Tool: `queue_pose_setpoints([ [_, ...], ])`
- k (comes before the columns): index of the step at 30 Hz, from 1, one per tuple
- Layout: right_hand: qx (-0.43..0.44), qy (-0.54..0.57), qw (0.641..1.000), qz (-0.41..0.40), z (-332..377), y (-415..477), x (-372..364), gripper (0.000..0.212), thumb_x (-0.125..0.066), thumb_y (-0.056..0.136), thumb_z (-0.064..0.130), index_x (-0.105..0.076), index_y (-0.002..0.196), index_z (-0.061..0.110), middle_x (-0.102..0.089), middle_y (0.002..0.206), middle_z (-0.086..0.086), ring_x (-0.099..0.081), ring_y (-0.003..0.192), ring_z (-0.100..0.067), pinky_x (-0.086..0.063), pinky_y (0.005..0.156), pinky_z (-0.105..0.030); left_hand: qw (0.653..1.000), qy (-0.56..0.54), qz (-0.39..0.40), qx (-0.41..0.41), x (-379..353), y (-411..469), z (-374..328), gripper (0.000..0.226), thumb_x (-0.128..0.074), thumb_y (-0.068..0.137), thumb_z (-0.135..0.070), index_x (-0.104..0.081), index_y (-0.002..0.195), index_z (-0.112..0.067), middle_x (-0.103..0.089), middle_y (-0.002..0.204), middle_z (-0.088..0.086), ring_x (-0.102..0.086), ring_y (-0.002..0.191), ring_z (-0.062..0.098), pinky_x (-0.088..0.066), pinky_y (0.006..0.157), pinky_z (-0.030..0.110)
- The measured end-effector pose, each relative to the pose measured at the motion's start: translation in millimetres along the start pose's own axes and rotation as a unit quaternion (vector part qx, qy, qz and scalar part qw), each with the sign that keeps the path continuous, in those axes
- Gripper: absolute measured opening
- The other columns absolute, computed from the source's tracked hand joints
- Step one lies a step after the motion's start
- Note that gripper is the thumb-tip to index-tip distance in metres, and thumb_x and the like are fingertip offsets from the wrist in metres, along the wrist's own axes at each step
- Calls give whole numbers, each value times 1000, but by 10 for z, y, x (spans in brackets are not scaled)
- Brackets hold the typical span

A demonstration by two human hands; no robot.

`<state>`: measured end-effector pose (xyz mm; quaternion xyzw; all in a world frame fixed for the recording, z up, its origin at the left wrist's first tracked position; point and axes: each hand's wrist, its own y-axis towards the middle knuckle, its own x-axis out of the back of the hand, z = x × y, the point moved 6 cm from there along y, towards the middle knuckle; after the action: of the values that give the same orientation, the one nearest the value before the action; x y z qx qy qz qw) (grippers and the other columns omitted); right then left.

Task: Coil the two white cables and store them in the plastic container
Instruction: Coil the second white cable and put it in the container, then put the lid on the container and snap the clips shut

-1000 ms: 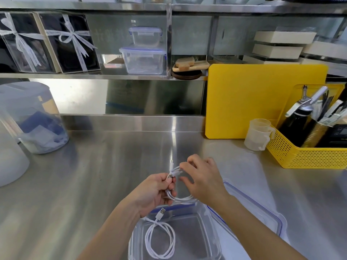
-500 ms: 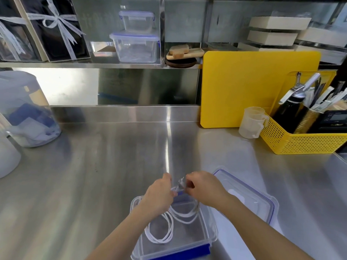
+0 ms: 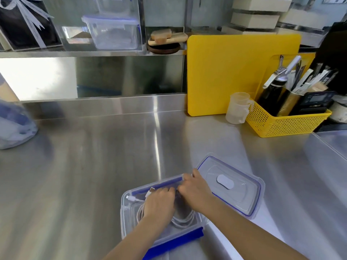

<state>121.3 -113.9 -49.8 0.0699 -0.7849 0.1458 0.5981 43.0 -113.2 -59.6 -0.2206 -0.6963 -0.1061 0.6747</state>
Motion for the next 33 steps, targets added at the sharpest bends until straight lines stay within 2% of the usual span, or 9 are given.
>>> queue_pose_setpoints([
  [4,7,29,1000,3,2,-16,36,10,-67,79,20,-69,88,16,-69,86,-4,-52,97,-22,-36,91,-41,995,-96,-21,-3,-97,48,37,25,-38,93,-14,-58,109,-15,-65,116,5,-60,106,21,-45,85,31],
  [8,-11,8,1000,-6,-42,-17,17,13,-56,88,16,-64,97,12,-67,98,-8,-47,106,-23,-28,97,-42,977,-208,-40,25,-56,80,103,21,-44,91,-12,-62,101,-12,-70,107,7,-62,99,24,-44,80,32],
  [12,0,16,1000,17,-35,-21,6,21,-51,92,16,-59,110,11,-63,111,-10,-42,114,-26,-26,102,-43,988,-150,-34,8,-65,106,71,23,-41,94,-17,-58,109,-16,-69,112,4,-63,101,21,-46,82,31],
  [16,6,44,999,9,-40,-21,16,19,-49,91,15,-61,105,10,-64,106,-10,-44,111,-26,-26,100,-44,992,-118,-32,-8,-47,115,31,22,-40,95,-20,-57,108,-18,-68,111,3,-64,99,21,-48,81,31],
  [22,6,262,952,-161,-363,-104,212,12,-54,79,14,-65,78,11,-69,77,-6,-61,75,-27,-41,72,-39,994,-97,-31,-31,420,185,20,23,-41,92,-34,-56,104,-22,-68,108,5,-62,100,30,-45,78,36],
  [25,-66,296,923,-238,-690,-230,239,20,-50,78,23,-66,76,11,-70,74,-3,-62,69,-25,-42,63,-32,987,-136,-73,-50,649,318,-66,24,-45,90,-38,-57,103,-22,-69,105,1,-62,97,28,-45,77,34],
  [29,-198,250,906,-279,-1111,-482,58,21,-61,75,25,-68,90,12,-73,89,-4,-67,75,-25,-47,67,-31,981,-157,-82,-82,642,586,-317,42,-45,92,-39,-49,128,-17,-56,131,3,-49,122,24,-41,97,35],
  [31,-271,241,898,-247,-1264,-628,-133,35,-68,71,25,-65,103,10,-69,104,-13,-67,88,-32,-50,72,-43,986,-121,-42,-104,497,753,-475,54,-42,94,-40,-35,139,-12,-39,147,7,-33,135,24,-29,107,36],
  [33,-357,222,891,-170,-1388,-784,-359,55,-63,82,36,-48,128,11,-49,134,-23,-49,121,-37,-41,90,-52,993,-50,18,-107,322,896,-606,68,-36,94,-46,-13,147,-9,-10,159,11,-10,145,25,-13,116,37],
])
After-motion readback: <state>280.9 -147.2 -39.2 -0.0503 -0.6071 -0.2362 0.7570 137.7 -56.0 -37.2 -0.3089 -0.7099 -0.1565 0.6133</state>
